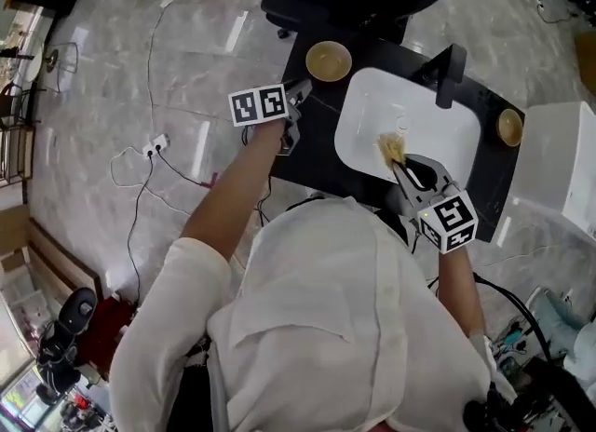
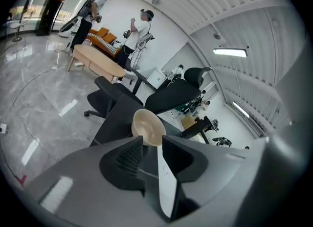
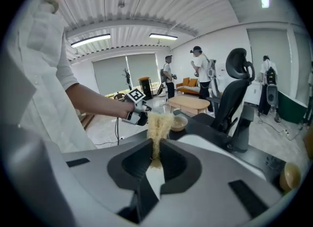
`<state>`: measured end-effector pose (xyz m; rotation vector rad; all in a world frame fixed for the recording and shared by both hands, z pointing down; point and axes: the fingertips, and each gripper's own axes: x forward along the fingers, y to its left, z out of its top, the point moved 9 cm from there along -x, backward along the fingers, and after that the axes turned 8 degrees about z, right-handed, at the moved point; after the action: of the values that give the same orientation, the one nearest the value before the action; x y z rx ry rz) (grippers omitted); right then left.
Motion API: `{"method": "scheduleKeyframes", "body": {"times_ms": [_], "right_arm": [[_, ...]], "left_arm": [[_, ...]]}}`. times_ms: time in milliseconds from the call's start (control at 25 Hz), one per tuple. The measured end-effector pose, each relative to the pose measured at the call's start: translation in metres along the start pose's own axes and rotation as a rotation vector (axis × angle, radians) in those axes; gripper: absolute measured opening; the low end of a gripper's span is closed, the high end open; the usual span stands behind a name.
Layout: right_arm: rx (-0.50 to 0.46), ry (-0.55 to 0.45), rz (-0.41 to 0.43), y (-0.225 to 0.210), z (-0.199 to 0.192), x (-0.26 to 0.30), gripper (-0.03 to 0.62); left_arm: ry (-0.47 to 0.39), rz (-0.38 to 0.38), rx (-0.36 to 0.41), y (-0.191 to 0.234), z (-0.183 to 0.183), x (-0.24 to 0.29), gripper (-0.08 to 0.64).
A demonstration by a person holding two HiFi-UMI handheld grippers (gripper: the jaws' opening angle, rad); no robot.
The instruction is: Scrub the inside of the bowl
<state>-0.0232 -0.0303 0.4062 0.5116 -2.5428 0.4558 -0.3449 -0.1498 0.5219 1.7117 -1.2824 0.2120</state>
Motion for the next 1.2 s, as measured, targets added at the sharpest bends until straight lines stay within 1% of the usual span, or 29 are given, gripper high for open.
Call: {"method": "scheduleKeyframes", "body": {"times_ms": [80,160,280,440,560,720,760,800,840,880,1000,1080,1200], "right_arm": [[0.040,0.000,-0.051,0.009,-0.004,-0.002,0.035],[0.073,0.004,-0.080,0.013,-0.008,-0.003,0.035],[0.113,0.024,-0.120,0.019,-0.015,-0.008,0.035],[0.142,0.033,-0.156,0.022,-0.018,-0.013,0.035],[0.163,0.035,-0.179,0.023,-0.019,-0.017,0.035],[0.168,0.045,-0.182,0.022,-0.020,-0.016,0.035],[0.165,0.047,-0.181,0.022,-0.019,-0.015,0.035],[0.161,0.048,-0.180,0.021,-0.019,-0.015,0.035],[0.158,0.048,-0.179,0.020,-0.018,-0.014,0.035],[0.154,0.048,-0.179,0.020,-0.016,-0.014,0.035],[0.136,0.048,-0.175,0.017,-0.013,-0.013,0.035],[0.120,0.047,-0.170,0.013,-0.011,-0.014,0.035],[0.096,0.039,-0.153,0.007,-0.008,-0.015,0.035]], "left_arm": [[0.025,-0.008,-0.031,0.012,0.009,0.018,0.112],[0.036,-0.008,-0.070,0.023,0.019,0.032,0.124],[0.065,-0.015,-0.089,0.032,0.029,0.051,0.130],[0.097,-0.002,-0.087,0.043,0.036,0.068,0.138],[0.131,0.002,-0.078,0.043,0.034,0.081,0.138],[0.161,0.031,-0.046,0.042,0.031,0.091,0.137],[0.166,0.039,-0.038,0.041,0.031,0.092,0.132],[0.171,0.050,-0.029,0.041,0.030,0.092,0.097],[0.175,0.063,-0.017,0.040,0.030,0.092,0.046],[0.179,0.072,-0.001,0.039,0.029,0.092,0.021],[0.178,0.082,0.063,0.032,0.030,0.087,0.013],[0.162,0.093,0.133,0.021,0.031,0.080,0.012],[0.141,0.126,0.285,-0.006,0.028,0.064,0.011]]}}
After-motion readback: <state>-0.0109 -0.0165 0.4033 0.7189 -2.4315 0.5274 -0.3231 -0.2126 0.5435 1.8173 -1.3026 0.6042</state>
